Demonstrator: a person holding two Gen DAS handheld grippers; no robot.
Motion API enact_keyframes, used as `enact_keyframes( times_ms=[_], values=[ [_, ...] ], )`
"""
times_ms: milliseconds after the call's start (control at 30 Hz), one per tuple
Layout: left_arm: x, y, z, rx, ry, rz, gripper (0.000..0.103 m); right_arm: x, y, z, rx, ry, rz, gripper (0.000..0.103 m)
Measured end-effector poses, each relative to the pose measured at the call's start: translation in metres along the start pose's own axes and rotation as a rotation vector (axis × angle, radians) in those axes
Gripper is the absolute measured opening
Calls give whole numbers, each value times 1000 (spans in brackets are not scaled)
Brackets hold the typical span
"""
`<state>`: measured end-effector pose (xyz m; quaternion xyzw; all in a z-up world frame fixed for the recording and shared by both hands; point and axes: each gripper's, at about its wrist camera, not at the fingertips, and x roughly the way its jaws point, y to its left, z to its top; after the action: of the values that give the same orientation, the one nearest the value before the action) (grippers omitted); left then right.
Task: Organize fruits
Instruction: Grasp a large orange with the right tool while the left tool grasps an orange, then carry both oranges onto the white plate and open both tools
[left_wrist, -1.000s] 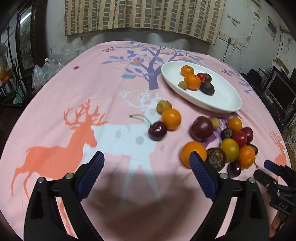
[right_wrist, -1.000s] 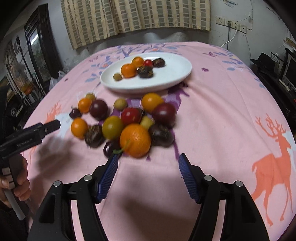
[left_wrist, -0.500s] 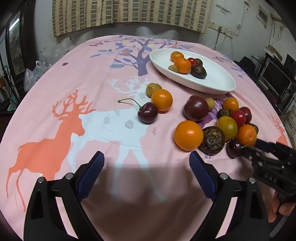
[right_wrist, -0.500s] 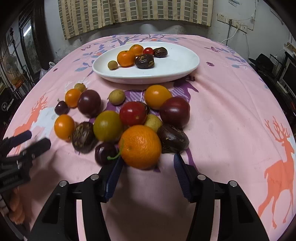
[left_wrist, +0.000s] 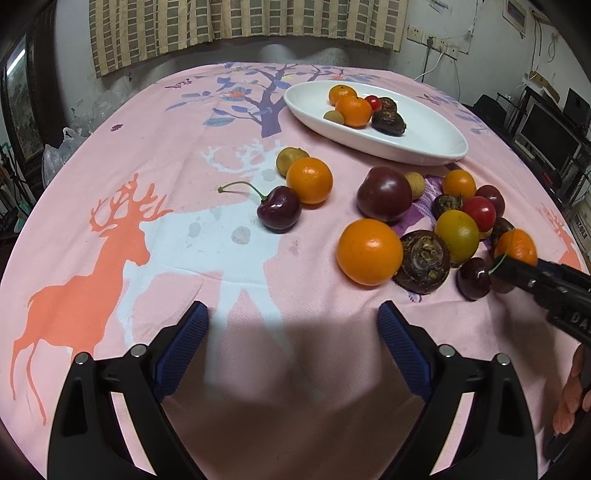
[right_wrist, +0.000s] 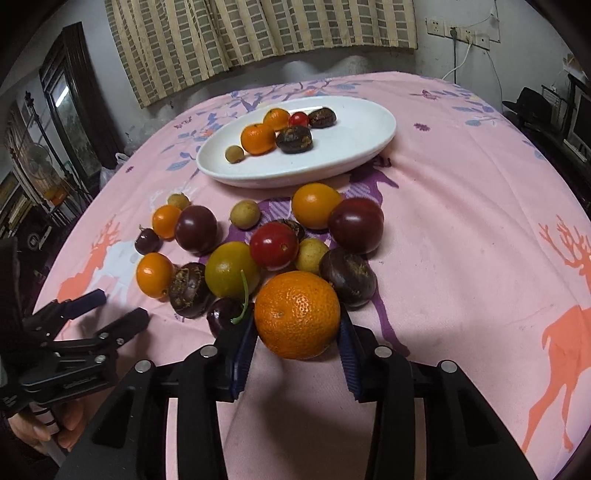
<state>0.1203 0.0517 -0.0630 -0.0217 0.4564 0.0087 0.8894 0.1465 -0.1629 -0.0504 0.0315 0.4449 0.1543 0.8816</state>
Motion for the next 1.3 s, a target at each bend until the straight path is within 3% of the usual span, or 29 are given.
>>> enact_keyframes(
  times_ms=[67,233,467,567,633,833,1000,1133,1300],
  values=[
    [0,-1,-1,3,-6,5,91,-7,2,1,-10,-22,12,42],
    [2,-10,1,28,11,19,76,-17,3,2,-11,-48,37,42],
    [8,-40,15,141,25,49,70,-30,4,1,-11,-78,86,42],
    [14,-48,25,163,22,26,56,-30,6,1,-14,-76,92,42],
    [17,-50,30,161,28,-20,40,-29,6,0,-12,-72,93,42],
    [11,-45,26,131,34,-44,39,-29,5,-1,-5,-79,93,42],
    [-22,-37,31,110,-11,-79,39,-33,8,1,-15,-123,89,42],
    [-40,-40,56,102,-61,-106,39,-34,8,12,6,-136,84,42],
    [-31,-52,104,90,-96,-106,39,-38,15,52,-45,-171,74,42]
  ],
)
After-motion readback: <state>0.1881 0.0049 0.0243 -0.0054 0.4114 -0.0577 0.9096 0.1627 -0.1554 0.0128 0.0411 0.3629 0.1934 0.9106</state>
